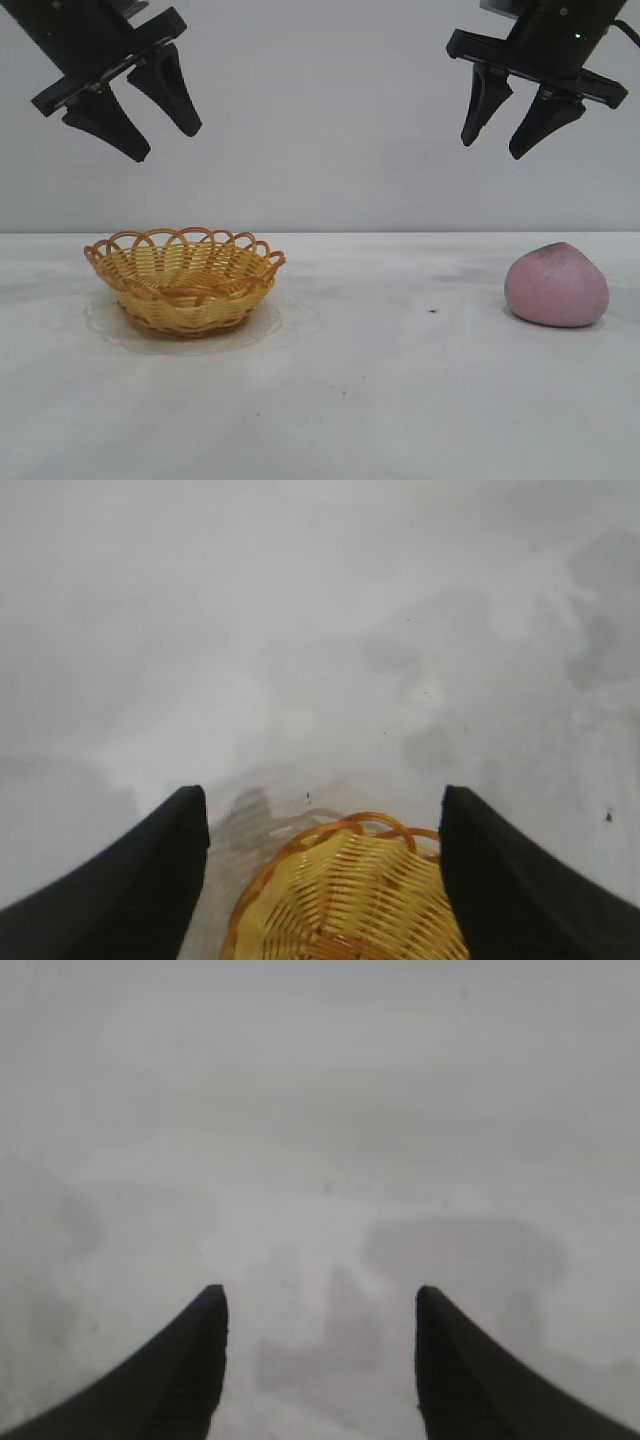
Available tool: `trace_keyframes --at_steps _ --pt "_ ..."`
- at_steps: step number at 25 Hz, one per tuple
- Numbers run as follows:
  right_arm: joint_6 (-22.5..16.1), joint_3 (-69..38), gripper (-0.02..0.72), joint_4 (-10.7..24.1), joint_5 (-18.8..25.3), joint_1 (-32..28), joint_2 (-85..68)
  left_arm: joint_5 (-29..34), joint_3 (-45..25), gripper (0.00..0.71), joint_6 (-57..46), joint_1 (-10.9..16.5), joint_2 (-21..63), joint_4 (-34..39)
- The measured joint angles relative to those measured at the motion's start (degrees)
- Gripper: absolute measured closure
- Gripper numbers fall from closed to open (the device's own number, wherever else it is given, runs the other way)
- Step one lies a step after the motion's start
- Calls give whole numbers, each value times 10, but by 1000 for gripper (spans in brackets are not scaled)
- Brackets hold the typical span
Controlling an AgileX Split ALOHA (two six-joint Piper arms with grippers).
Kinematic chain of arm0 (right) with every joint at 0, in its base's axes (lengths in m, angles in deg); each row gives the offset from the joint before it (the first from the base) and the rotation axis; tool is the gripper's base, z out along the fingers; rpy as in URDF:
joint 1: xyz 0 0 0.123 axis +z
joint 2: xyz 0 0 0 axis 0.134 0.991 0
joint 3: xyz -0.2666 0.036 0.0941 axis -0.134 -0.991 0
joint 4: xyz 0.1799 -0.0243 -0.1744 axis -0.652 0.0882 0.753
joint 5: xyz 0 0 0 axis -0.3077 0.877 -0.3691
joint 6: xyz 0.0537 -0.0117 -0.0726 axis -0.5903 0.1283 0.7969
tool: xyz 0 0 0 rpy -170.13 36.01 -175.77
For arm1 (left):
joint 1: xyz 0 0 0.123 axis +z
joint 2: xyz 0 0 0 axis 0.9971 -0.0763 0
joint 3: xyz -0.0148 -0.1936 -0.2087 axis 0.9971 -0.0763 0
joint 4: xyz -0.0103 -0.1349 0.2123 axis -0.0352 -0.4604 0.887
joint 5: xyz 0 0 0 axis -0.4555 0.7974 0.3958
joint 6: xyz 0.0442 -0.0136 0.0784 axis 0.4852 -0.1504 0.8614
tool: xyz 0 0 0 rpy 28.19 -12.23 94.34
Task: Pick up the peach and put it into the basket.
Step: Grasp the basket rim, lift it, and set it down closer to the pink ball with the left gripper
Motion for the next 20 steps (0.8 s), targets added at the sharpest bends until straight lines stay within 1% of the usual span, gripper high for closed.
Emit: trace_keyframes --at_steps 12,14,16,20 --pt "6 0 292 0 0 0 0 3 1 230 1 0 0 3" --pt "6 0 292 0 0 0 0 16 5 230 1 0 0 24" --pt "6 0 292 0 1 0 0 41 17 230 1 0 0 68" --pt "8 0 292 0 3 0 0 121 64 230 1 0 0 156"
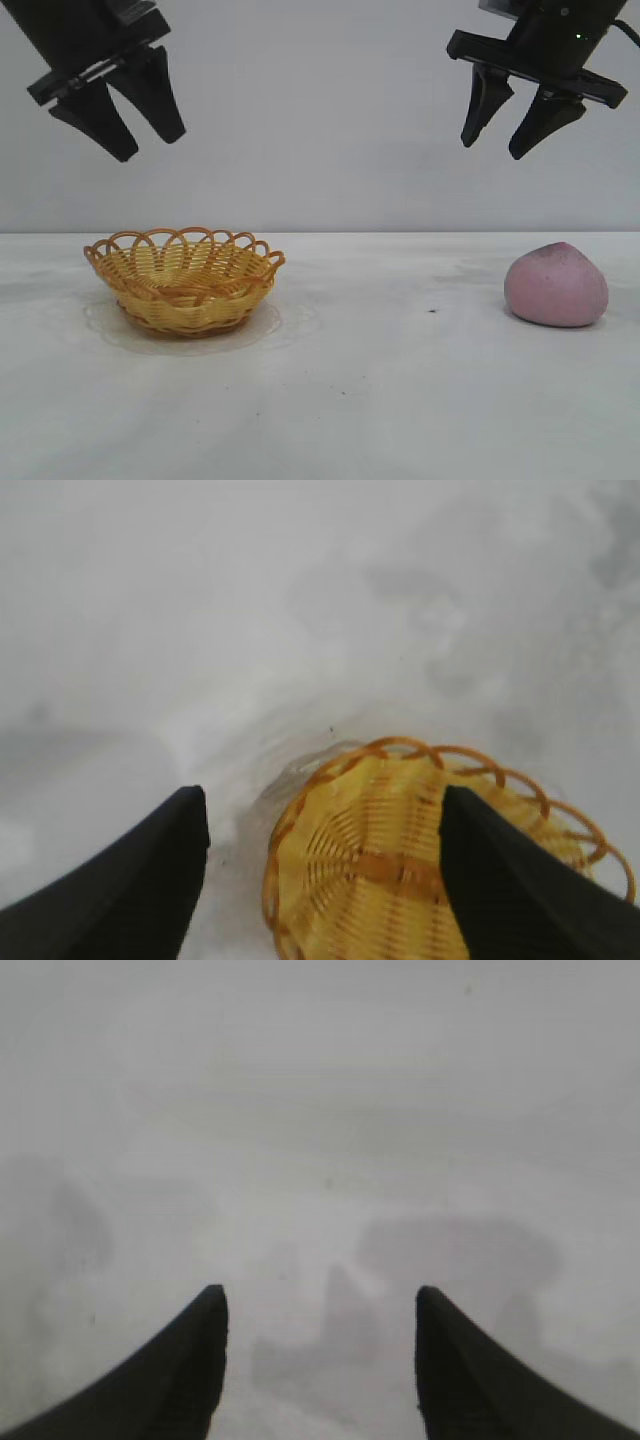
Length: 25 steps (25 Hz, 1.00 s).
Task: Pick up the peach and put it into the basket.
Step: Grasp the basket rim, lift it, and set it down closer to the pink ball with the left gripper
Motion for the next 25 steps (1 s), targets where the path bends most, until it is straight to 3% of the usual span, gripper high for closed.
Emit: trace_keyframes --at_steps 4,8,14,25 --pt "0 0 292 0 1 0 0 99 56 230 13 -4 -4 58" --pt "0 0 292 0 5 0 0 171 101 230 20 -41 -30 145" --pt "1 0 292 0 8 0 0 179 140 230 20 -95 -75 245" --pt "2 0 292 0 9 0 0 178 213 230 15 -98 -179 252"
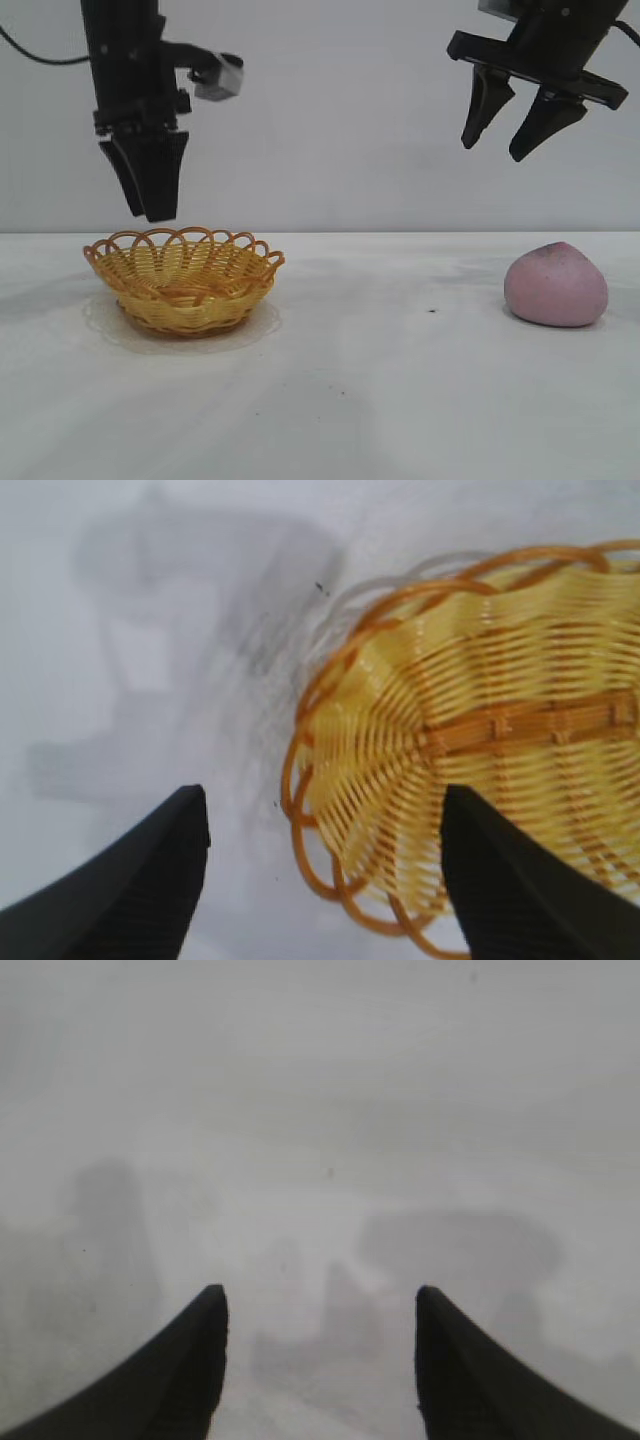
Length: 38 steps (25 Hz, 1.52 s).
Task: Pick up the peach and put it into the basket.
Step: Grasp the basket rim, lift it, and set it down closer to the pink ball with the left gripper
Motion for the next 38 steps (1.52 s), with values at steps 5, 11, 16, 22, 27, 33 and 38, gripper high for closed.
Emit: trace_keyframes --at_steps 5,11,16,22,27,33,38 --pt "5 0 292 0 0 0 0 -17 24 280 0 0 -46 8" --pt "13 0 292 0 0 0 1 -1 56 627 -16 0 -69 4" --pt "15 0 292 1 -2 0 1 23 65 637 -76 -1 -69 2" --pt "15 0 292 4 -3 0 1 34 79 710 -258 5 -55 -29" --pt "15 0 292 6 -3 0 1 32 77 710 -376 8 -7 -93" --pt "15 0 292 7 -3 0 1 32 41 710 -426 -3 19 -149" --pt "15 0 292 8 -3 0 1 30 -3 710 -468 -27 25 -159"
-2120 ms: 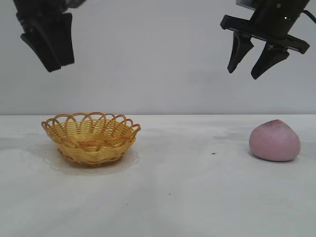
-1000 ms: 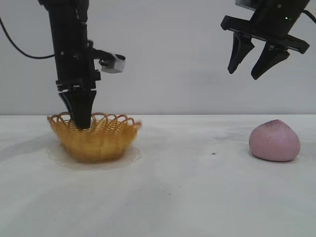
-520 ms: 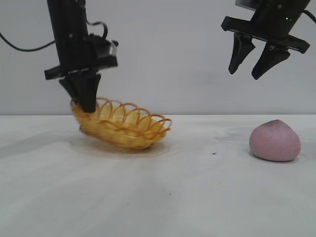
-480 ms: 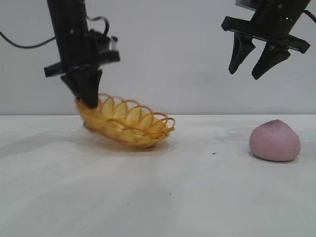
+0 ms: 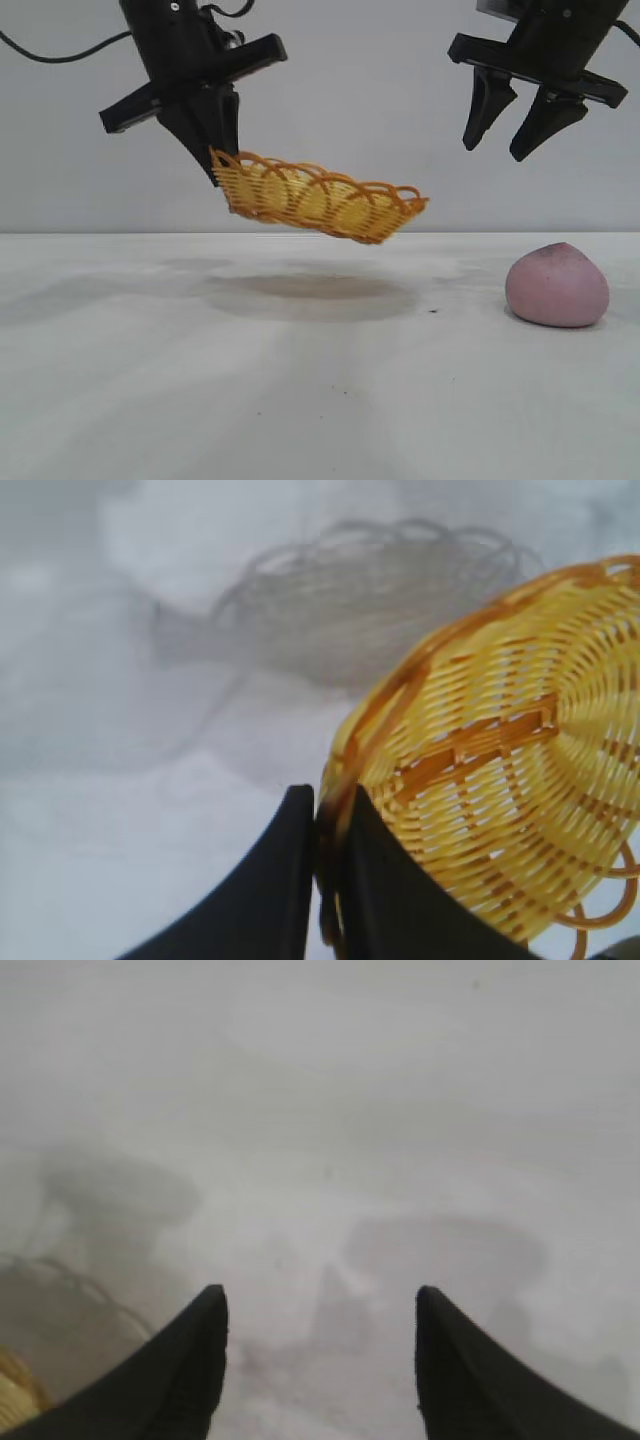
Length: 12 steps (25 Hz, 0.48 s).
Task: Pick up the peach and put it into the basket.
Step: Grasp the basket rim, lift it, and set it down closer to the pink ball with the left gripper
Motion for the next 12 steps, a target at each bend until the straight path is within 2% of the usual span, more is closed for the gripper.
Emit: trace_keyframes --at_steps 2,5,12 --pt "0 0 292 0 0 0 0 -13 -21 710 -12 -10 4 0" --pt "0 0 292 0 2 0 0 -70 -70 710 -30 -24 18 -1" --pt "0 0 292 -1 3 0 0 -187 -200 710 -43 -26 56 -40"
